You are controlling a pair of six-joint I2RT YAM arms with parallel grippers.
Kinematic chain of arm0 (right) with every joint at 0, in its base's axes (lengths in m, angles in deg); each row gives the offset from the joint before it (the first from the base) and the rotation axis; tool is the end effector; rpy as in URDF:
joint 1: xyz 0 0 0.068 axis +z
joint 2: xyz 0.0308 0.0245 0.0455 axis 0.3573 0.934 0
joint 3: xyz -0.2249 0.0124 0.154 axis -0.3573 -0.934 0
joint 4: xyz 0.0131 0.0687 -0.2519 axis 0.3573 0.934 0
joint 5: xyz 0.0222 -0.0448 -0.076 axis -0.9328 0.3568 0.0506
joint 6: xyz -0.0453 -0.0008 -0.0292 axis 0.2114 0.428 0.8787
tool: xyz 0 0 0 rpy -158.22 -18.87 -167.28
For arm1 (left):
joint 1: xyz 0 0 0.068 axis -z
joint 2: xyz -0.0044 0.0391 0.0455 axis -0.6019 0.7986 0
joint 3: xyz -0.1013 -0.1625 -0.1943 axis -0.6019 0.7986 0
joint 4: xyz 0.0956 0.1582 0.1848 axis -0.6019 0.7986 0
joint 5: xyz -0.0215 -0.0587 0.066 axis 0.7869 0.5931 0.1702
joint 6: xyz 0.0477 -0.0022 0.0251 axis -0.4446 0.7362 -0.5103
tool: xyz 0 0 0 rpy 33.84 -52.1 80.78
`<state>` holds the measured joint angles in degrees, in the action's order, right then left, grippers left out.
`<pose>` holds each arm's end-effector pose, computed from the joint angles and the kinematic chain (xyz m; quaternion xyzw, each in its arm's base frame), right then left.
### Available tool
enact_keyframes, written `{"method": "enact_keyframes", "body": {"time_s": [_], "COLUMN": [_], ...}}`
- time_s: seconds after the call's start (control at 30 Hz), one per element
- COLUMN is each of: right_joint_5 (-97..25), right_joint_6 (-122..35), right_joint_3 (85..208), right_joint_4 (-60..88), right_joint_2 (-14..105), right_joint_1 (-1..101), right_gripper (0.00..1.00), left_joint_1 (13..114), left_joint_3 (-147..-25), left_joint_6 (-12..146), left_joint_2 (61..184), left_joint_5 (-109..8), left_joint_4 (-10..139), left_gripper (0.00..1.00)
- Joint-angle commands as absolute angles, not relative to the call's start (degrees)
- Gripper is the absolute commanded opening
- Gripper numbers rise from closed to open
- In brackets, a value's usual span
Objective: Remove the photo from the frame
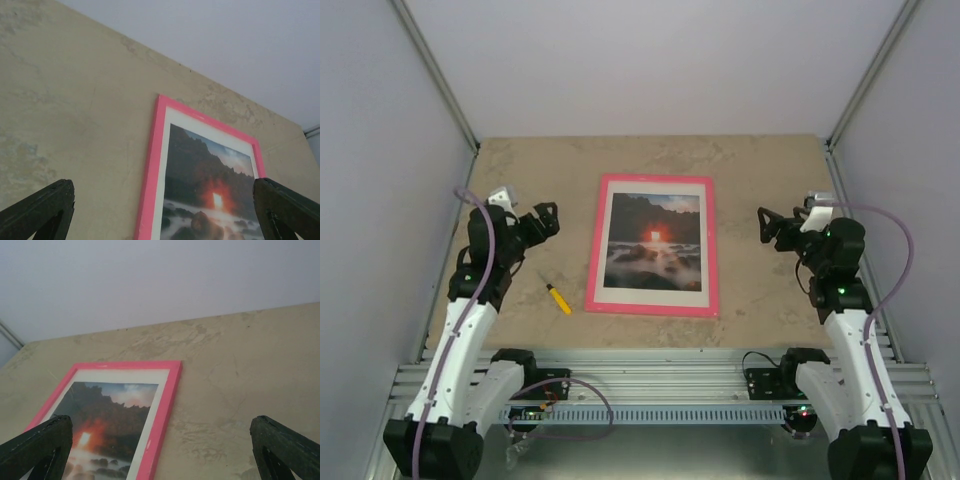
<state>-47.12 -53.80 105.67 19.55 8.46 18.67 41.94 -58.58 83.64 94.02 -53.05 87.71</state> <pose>0.1862 0.0041 0.2885 0.0353 0.7894 0.2062 0.5771 0.1851 -0.0196 0.3131 -0.1433 0.8226 -0.1980 0.5134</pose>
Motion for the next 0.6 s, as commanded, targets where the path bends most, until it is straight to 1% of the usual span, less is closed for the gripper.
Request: {"method": "enact_keyframes", "body": {"time_s": [0.0,0.07,0.17,0.33,0.47,0.57], "right_joint_5": [-50.18,-50.3,-49.75,-49.65,-47.31,-46.02], "right_joint_6": [-52.62,-52.5,-52.33,-53.32,-54.38,-54.93], "right_joint_3": [106.98,106.99,107.06,107.4,106.69,106.68], "right_joint_4": [20.35,21.04,21.93,23.35,23.42,23.15], "right_joint_2": [9.18,10.43,13.04,18.79,23.16,28.18], "right_joint_1": [20.15,20.82,24.8,29.67,34.88,37.87], "right_gripper": [0.98,0.98,0.98,0.98,0.97,0.95], "left_joint_1": [42.3,44.32,48.33,50.1,51.2,52.65], "left_joint_3": [-58.44,-57.36,-55.22,-50.96,-48.03,-46.12], "left_joint_6": [87.68,89.3,91.77,95.68,96.72,97.9], "left_joint_2": [96.58,97.05,97.89,98.74,100.96,104.01], "left_joint_5": [-48.19,-48.29,-50.13,-50.47,-51.61,-51.62], "left_joint_4": [87.62,86.54,84.63,80.76,78.61,75.43], "left_gripper": [0.99,0.99,0.99,0.99,0.99,0.99]}}
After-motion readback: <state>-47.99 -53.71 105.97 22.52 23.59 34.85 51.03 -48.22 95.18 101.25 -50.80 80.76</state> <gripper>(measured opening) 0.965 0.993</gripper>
